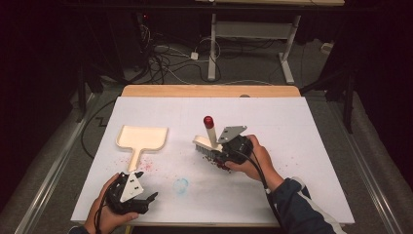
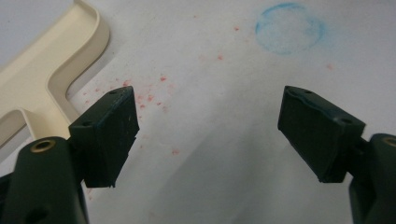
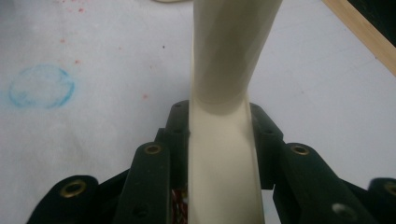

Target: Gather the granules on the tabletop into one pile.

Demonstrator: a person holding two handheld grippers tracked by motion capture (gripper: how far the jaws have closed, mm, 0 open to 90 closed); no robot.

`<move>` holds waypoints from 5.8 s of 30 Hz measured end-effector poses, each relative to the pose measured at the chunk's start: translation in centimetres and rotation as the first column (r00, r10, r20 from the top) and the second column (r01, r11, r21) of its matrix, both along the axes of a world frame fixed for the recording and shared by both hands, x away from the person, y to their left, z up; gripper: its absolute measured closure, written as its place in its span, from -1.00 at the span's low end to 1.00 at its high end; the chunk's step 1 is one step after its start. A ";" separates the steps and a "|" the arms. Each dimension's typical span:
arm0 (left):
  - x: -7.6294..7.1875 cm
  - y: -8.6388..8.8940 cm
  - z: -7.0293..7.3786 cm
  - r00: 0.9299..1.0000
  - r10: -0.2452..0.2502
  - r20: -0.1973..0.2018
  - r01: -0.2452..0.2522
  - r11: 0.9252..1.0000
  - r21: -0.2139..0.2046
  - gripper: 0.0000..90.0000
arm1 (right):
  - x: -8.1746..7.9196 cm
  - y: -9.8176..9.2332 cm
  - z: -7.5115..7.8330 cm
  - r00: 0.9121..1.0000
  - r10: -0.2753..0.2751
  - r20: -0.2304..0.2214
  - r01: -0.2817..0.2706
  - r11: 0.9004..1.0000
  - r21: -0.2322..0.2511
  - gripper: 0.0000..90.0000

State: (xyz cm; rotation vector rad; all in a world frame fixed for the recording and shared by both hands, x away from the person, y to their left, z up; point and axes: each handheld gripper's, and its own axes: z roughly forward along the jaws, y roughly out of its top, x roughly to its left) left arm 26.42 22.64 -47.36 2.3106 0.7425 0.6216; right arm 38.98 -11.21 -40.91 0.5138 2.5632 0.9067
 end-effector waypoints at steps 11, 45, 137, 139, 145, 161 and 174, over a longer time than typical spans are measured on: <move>0.1 0.1 0.2 1.000 -0.016 -0.006 0.016 0.999 -0.028 -0.57 | -1.2 -1.3 1.5 0.994 -0.078 -0.074 0.090 0.980 0.177 0.49; 0.3 0.0 0.4 0.999 -0.035 -0.025 0.033 0.998 -0.058 -0.55 | -4.4 -5.1 -2.9 0.783 -0.427 -0.453 0.618 0.620 0.484 0.49; 0.0 0.8 1.1 1.000 0.010 0.012 -0.010 0.999 -0.030 -0.55 | -7.9 -13.4 3.7 0.976 -0.218 0.027 0.209 0.958 0.196 0.49; 0.0 0.8 1.1 1.000 0.010 0.013 -0.010 1.000 -0.029 -0.55 | -8.3 -14.6 3.6 0.977 -0.213 0.015 0.207 0.959 0.194 0.49; 0.1 0.8 1.1 1.000 0.011 0.014 -0.011 1.000 -0.026 -0.55 | -9.7 -17.4 3.4 0.992 -0.126 -0.026 0.129 0.976 0.173 0.49; 0.1 0.4 1.0 1.000 0.000 0.007 0.000 0.999 -0.035 -0.55 | -6.6 -20.4 1.0 0.979 -0.038 -0.202 0.061 0.992 0.112 0.45; 0.3 0.0 0.6 1.000 -0.017 -0.026 0.016 0.999 -0.029 -0.55 | 1.1 -21.5 -0.5 0.945 -0.176 -0.274 0.203 0.977 0.071 -0.07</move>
